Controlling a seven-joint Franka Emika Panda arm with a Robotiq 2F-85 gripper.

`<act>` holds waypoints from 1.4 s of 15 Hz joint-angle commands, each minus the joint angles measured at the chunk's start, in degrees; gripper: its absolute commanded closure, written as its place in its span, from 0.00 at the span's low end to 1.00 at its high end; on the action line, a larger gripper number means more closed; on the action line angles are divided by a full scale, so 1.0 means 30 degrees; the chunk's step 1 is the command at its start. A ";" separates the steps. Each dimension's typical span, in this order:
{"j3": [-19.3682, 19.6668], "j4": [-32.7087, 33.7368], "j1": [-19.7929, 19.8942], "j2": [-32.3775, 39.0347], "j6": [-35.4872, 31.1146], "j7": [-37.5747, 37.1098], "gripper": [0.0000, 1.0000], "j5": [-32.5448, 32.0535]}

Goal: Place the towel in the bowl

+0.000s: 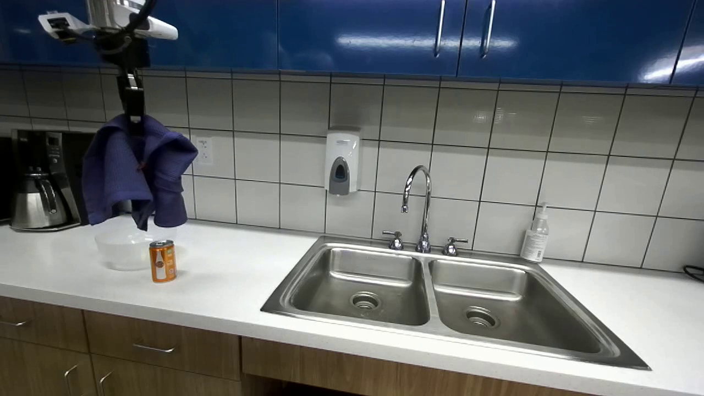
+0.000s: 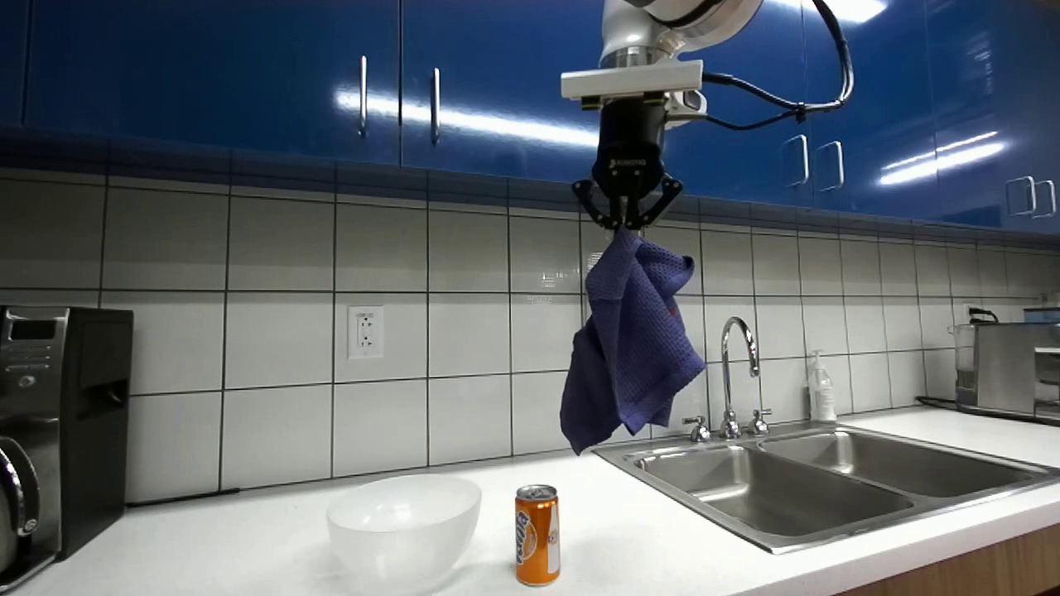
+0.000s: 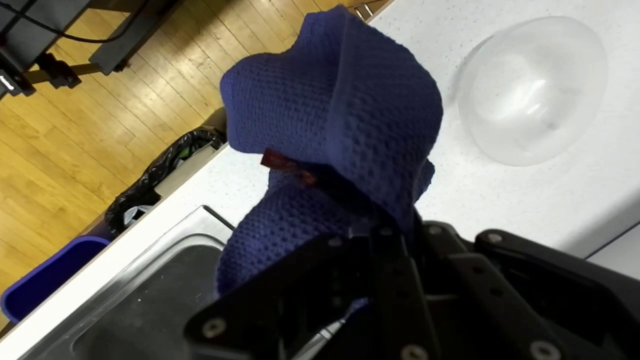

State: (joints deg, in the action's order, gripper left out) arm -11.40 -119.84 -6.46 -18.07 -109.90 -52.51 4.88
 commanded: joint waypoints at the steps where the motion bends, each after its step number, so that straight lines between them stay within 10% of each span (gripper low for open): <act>1: -0.0482 0.1737 -0.0221 0.1570 -0.0004 0.0641 0.99 0.0069; 21: -0.1002 0.5243 -0.2800 0.7723 -0.2915 0.1029 0.99 -0.0218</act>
State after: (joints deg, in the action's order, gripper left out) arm -14.28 -106.58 -14.12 2.86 -117.37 -50.55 4.67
